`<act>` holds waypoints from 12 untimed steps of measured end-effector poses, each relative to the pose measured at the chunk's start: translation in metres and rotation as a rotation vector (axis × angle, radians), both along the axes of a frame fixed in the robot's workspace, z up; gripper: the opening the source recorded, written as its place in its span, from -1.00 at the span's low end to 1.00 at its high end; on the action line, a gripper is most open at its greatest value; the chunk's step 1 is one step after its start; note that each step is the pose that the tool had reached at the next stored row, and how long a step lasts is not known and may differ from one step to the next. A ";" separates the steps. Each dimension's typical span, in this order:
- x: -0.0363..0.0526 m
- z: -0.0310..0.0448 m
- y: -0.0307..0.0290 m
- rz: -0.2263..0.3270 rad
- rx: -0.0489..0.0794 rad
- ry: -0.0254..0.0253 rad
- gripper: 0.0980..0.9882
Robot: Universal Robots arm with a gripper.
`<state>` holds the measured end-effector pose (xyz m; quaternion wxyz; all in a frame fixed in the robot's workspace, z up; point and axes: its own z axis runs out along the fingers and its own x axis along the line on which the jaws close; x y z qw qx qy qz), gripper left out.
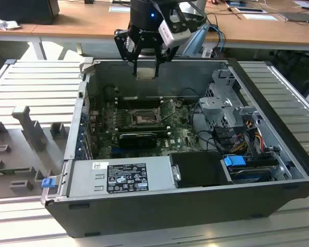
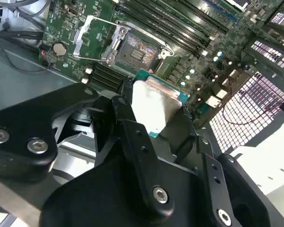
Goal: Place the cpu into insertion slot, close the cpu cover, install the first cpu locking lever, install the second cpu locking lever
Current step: 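Place the cpu into insertion slot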
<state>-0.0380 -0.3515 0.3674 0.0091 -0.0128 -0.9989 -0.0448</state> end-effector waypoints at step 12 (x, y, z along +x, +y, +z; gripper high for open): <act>0.0000 -0.0021 0.0001 -0.052 0.000 0.0000 -0.04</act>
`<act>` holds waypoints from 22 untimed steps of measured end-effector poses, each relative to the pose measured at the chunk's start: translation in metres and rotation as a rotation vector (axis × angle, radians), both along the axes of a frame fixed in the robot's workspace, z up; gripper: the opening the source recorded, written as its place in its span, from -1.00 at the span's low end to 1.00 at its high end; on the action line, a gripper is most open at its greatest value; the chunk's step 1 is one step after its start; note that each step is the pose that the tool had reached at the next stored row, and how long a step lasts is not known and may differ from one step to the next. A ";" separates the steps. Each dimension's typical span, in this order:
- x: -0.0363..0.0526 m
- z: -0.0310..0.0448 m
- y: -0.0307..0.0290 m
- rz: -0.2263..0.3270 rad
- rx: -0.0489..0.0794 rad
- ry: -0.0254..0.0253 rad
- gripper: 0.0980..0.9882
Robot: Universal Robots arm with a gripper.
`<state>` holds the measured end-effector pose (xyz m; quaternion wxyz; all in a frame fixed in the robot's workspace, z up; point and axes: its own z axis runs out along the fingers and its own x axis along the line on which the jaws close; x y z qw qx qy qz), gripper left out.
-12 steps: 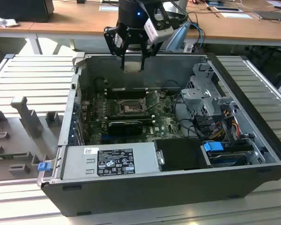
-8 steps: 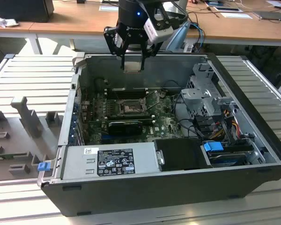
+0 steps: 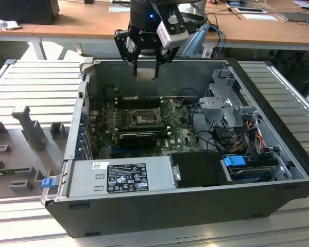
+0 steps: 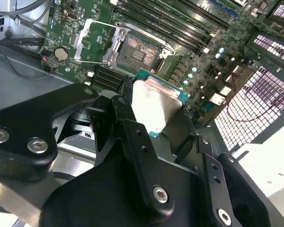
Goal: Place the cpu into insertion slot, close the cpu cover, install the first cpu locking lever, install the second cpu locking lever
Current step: 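Place the cpu into insertion slot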
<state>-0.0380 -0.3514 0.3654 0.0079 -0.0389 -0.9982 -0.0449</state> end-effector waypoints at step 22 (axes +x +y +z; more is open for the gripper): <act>0.0000 -0.0024 0.0000 -0.078 -0.003 -0.0001 -0.04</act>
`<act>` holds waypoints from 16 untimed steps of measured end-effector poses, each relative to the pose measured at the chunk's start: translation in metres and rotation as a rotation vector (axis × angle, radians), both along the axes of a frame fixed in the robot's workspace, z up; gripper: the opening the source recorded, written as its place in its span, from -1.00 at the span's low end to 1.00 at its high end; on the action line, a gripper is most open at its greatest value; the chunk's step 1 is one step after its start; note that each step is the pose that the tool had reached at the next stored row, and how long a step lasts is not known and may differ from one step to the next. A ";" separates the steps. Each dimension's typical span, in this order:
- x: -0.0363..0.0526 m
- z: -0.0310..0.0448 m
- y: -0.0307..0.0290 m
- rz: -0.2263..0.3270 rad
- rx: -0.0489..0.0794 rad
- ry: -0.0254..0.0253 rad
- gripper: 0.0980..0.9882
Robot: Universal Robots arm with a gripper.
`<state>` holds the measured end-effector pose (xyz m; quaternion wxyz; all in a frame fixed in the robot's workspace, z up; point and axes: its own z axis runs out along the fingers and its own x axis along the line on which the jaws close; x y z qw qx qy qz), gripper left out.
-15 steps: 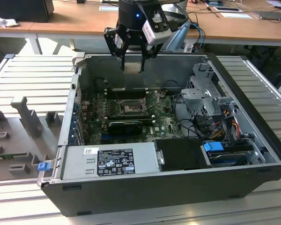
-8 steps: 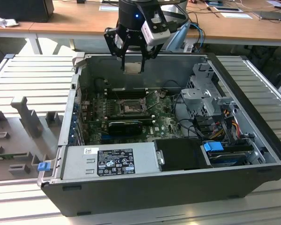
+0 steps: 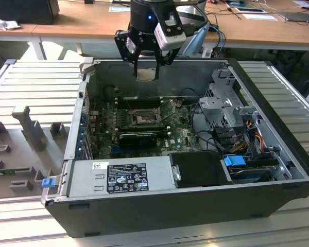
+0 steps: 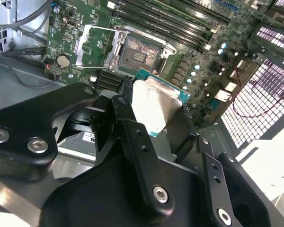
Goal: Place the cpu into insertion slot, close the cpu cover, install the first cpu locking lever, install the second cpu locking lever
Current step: 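Place the cpu into insertion slot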
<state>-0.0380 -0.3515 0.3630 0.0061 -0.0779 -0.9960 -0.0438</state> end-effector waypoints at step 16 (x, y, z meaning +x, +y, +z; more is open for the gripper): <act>0.0000 -0.0009 0.0001 -0.078 -0.003 0.0001 -0.04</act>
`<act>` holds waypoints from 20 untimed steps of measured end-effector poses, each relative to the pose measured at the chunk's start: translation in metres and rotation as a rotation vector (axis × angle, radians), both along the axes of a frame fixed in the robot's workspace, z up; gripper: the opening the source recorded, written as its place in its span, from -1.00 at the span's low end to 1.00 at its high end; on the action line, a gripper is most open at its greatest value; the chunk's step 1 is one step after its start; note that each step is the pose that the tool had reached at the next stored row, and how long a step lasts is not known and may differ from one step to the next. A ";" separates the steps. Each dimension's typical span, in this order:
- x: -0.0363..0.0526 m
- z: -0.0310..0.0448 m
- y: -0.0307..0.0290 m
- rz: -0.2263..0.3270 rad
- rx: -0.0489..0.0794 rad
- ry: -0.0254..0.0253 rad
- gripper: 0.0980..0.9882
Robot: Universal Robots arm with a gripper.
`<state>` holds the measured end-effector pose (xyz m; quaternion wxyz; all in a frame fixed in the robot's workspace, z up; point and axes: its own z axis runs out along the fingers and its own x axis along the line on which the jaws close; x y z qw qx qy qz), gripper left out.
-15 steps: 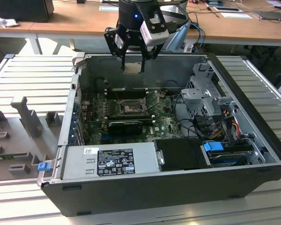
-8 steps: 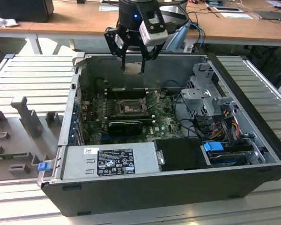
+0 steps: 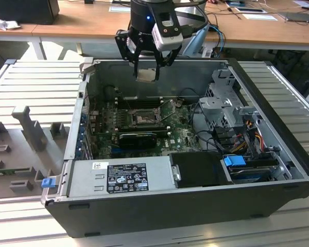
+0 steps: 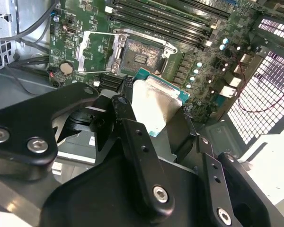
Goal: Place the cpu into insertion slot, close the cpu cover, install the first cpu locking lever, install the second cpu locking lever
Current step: 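Place the cpu into insertion slot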
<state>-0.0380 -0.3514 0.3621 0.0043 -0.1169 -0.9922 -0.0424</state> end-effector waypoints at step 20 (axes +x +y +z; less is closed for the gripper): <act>0.0000 -0.0033 0.0000 -0.138 -0.001 -0.0001 -0.04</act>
